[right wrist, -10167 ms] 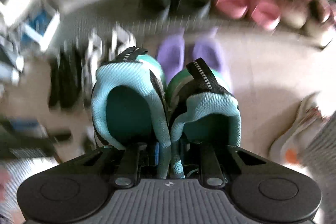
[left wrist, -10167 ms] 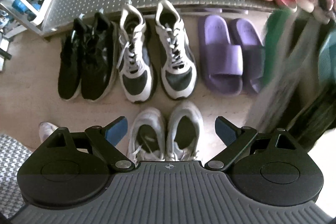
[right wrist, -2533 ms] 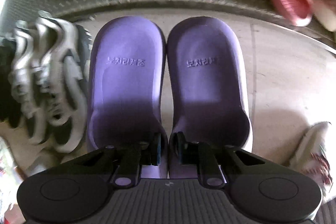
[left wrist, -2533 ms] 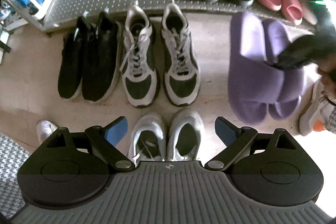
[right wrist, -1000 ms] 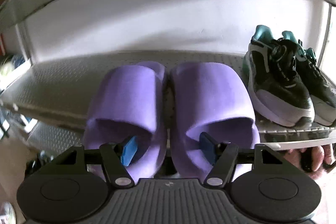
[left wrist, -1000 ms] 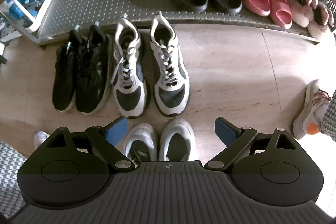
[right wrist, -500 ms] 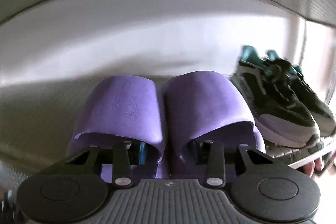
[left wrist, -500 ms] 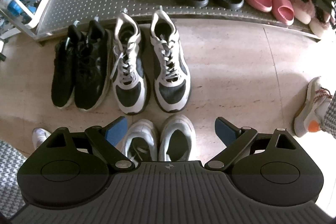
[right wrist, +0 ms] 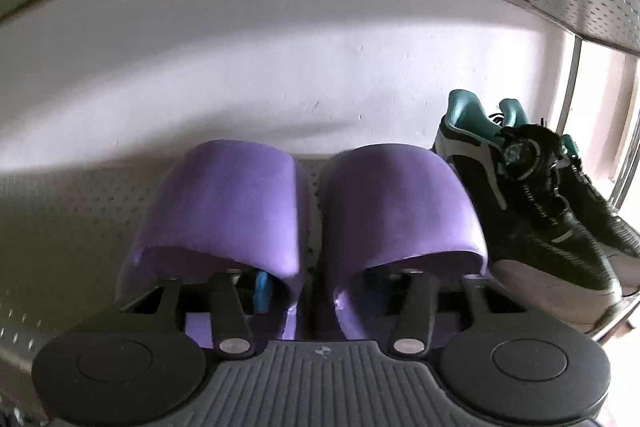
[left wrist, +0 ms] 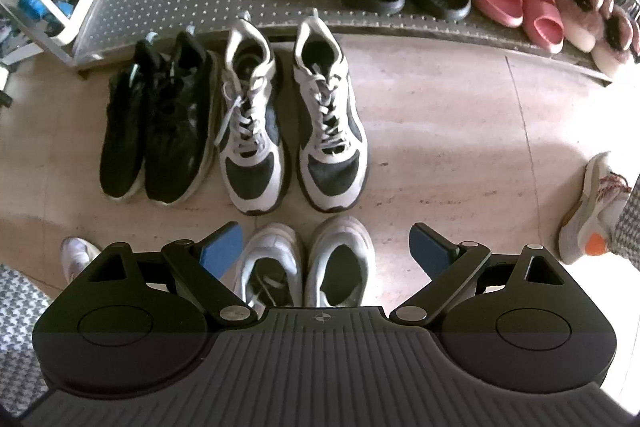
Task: Organize scattered shoes
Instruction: 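Push the purple slides into place on the shelf with the right gripper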
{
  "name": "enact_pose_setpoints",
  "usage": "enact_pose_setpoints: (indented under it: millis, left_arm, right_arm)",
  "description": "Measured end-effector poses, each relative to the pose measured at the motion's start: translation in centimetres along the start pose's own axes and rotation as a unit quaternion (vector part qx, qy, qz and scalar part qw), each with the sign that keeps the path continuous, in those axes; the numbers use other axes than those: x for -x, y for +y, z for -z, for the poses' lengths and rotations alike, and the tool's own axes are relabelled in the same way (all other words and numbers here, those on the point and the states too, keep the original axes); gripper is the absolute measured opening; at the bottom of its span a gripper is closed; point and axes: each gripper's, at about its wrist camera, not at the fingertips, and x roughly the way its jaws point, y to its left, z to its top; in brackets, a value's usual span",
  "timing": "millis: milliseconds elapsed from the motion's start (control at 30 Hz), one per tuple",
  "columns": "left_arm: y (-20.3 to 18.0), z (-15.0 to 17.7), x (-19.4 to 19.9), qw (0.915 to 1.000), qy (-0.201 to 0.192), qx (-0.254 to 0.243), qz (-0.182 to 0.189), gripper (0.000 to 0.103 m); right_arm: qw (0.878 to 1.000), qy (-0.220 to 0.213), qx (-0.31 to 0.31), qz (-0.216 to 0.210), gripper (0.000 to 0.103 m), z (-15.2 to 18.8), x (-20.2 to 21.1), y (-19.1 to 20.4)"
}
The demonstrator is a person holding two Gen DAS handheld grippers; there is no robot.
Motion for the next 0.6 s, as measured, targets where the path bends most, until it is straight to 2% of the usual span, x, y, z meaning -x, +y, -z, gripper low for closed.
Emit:
enact_pose_setpoints:
  millis: [33, 133, 200, 233, 367, 400, 467, 500, 567, 600]
  left_arm:
    - [0.1, 0.0, 0.1, 1.0, -0.001, 0.002, 0.001, 0.094]
    - [0.6, 0.3, 0.6, 0.9999, -0.004, 0.014, 0.005, 0.094]
    - [0.7, 0.7, 0.6, 0.9999, -0.005, 0.014, 0.001, 0.094]
    - [0.8, 0.8, 0.7, 0.9999, -0.005, 0.015, -0.001, 0.094]
    - [1.3, 1.3, 0.7, 0.9998, -0.006, 0.018, -0.008, 0.094]
    - [1.5, 1.2, 0.7, 0.9997, -0.006, 0.02, -0.009, 0.094]
    - [1.8, 1.1, 0.8, 0.9996, -0.008, 0.027, -0.01, 0.094]
    - [1.7, 1.0, 0.9, 0.9996, -0.009, 0.027, -0.007, 0.094]
    - [1.6, 0.8, 1.1, 0.9995, -0.012, 0.028, -0.003, 0.094]
    - [1.5, 0.7, 1.1, 0.9996, -0.013, 0.027, -0.001, 0.094]
  right_arm:
    - [1.0, 0.003, 0.0, -0.015, 0.074, 0.3, 0.8, -0.3]
    - [0.999, 0.002, 0.001, -0.049, 0.077, 1.2, 3.7, -1.3]
    - [0.998, -0.007, 0.011, -0.055, 0.073, 1.2, 4.7, -1.4]
    - [0.998, 0.003, 0.018, -0.057, 0.071, 0.8, 4.8, -1.4]
    - [0.998, 0.038, -0.026, -0.036, 0.072, -0.5, 5.4, -1.0]
    - [0.998, 0.045, -0.035, -0.035, 0.069, -0.5, 5.8, -0.9]
    - [0.996, 0.049, -0.05, -0.052, 0.035, 0.2, 7.1, -0.8]
    - [0.995, 0.054, -0.042, -0.068, 0.01, 0.6, 7.3, -0.6]
    - [0.993, 0.056, -0.018, -0.099, 0.008, 1.7, 7.3, 0.0]
    - [0.994, 0.051, -0.009, -0.101, 0.008, 1.9, 7.2, 0.1]
